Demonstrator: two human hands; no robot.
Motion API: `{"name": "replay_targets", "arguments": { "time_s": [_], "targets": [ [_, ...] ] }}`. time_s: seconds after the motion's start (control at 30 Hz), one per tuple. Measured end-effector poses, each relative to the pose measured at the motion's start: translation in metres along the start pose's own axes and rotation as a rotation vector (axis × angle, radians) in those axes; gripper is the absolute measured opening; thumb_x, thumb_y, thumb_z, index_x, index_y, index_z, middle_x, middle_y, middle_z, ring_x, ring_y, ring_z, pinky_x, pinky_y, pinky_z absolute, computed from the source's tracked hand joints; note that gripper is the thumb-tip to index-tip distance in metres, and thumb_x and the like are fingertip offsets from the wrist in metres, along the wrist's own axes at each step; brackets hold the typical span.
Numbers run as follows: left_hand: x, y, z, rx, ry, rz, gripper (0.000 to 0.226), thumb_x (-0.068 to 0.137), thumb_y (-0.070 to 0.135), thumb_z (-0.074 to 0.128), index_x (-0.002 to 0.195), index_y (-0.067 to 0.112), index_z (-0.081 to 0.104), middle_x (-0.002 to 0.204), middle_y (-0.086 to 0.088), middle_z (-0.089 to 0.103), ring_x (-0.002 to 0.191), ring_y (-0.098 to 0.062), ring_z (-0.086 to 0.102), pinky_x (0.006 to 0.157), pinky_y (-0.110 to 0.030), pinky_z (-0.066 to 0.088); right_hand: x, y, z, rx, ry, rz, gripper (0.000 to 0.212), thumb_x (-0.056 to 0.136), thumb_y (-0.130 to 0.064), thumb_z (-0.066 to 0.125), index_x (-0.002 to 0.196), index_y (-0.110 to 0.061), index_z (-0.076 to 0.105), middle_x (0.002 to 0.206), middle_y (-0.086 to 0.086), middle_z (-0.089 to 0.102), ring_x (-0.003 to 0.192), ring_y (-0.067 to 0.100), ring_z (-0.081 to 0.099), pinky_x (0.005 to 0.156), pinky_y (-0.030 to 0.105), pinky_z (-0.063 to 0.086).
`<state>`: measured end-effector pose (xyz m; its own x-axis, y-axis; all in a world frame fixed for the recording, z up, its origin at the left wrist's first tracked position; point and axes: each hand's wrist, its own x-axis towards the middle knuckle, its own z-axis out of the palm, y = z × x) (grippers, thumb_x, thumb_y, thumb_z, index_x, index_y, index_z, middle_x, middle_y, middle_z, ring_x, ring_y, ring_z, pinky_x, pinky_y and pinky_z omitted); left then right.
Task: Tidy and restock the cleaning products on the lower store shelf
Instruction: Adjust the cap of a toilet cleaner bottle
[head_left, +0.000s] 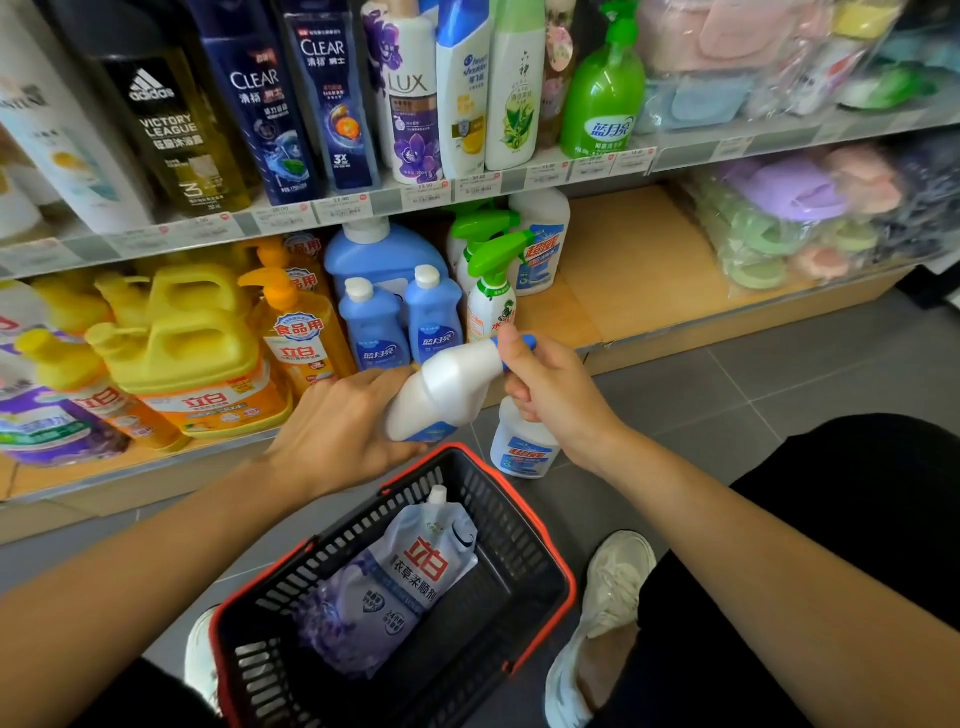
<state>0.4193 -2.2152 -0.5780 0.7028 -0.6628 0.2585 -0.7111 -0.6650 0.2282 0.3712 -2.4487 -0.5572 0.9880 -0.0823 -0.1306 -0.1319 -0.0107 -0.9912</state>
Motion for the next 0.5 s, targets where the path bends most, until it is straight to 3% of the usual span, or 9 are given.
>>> {"name": "replay_targets", "arguments": {
  "time_s": [0.1,0.23,0.33,0.43,0.5],
  "targets": [
    [0.002,-0.002,0.001,-0.139,-0.051,-0.018,0.068,0.066,0.061,0.081,0.122,0.025,0.066,0.1,0.001,0.075,0.082,-0.025,0.069,0.063,-0.037,0.054,0.002,-0.002,-0.006,-0.006,-0.053,-0.1,0.026,0.104,-0.025,0.05,0.097,0.0,0.05,0.059,-0.01,0.042,0.048,0.007,0.032,0.044,0.019,0.028],
    [0.004,-0.002,0.002,-0.327,-0.123,-0.084,0.062,0.062,0.074,0.072,0.106,0.03,0.069,0.091,0.011,0.074,0.075,-0.009,0.067,0.062,-0.038,0.055,0.005,-0.009,-0.018,-0.057,-0.171,-0.182,0.005,0.101,-0.018,0.055,0.103,-0.018,0.059,0.061,-0.007,0.056,0.054,0.007,0.049,0.049,0.019,0.04],
    [0.006,-0.003,0.003,-0.445,-0.166,-0.096,0.055,0.063,0.067,0.08,0.105,0.033,0.069,0.095,0.015,0.075,0.081,-0.005,0.07,0.066,-0.04,0.059,0.005,-0.012,-0.025,-0.086,-0.209,-0.255,0.017,0.096,-0.015,0.06,0.108,-0.025,0.063,0.073,0.004,0.066,0.063,0.016,0.062,0.057,0.026,0.051],
    [0.006,-0.004,0.004,-0.507,-0.197,-0.102,0.055,0.063,0.063,0.084,0.107,0.034,0.069,0.099,0.016,0.075,0.086,-0.004,0.072,0.07,-0.041,0.06,0.005,-0.013,-0.03,-0.092,-0.211,-0.29,0.027,0.091,-0.005,0.067,0.111,-0.023,0.068,0.091,0.0,0.07,0.081,0.021,0.068,0.074,0.042,0.06],
    [0.005,-0.004,0.005,-0.51,-0.202,-0.103,0.059,0.062,0.065,0.083,0.109,0.032,0.07,0.099,0.016,0.075,0.086,-0.005,0.072,0.069,-0.041,0.06,0.006,-0.013,-0.035,-0.116,-0.189,-0.33,0.031,0.086,0.001,0.071,0.109,-0.019,0.071,0.103,-0.001,0.069,0.099,0.023,0.067,0.087,0.048,0.058]
  ]
}}
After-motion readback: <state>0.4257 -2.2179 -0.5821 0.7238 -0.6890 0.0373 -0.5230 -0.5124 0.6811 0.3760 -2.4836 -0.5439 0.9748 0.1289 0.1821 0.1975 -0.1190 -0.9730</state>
